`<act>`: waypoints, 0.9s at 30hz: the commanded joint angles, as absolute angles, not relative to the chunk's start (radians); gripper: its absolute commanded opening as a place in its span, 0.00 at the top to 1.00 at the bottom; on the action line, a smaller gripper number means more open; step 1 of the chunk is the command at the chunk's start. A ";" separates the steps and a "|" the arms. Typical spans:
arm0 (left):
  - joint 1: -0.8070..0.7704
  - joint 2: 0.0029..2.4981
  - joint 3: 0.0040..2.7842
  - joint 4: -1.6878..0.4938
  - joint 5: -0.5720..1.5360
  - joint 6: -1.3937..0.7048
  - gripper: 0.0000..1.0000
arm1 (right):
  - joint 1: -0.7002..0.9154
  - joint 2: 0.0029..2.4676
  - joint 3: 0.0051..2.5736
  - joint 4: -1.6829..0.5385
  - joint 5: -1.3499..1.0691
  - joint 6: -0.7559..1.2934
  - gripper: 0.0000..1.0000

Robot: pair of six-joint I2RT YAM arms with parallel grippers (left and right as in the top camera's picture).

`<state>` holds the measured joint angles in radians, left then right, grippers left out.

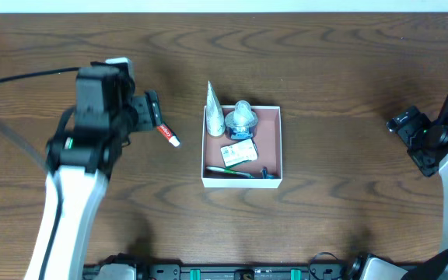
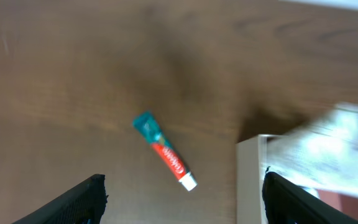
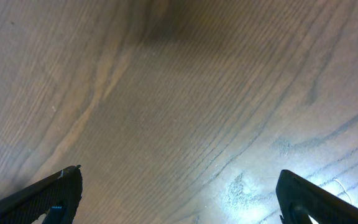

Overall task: Pack container
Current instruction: 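Open the left gripper and move it back to the Colgate tube, then grasp the Colgate toothpaste tube with the left gripper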

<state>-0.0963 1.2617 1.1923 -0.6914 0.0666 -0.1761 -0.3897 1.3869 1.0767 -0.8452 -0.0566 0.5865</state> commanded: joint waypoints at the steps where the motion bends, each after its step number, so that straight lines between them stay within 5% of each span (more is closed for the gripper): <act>1: -0.061 1.412 1.208 -0.694 0.146 -0.275 0.19 | -0.398 1.387 1.077 -0.846 -0.060 0.571 0.01; 10: -0.056 1.732 1.208 -0.686 0.228 -0.354 0.20 | -0.398 1.387 1.077 -0.846 -0.060 0.571 0.01; 27: -0.055 1.946 1.208 -0.637 0.216 -0.353 0.21 | -0.398 1.387 1.077 -0.846 -0.060 0.571 0.01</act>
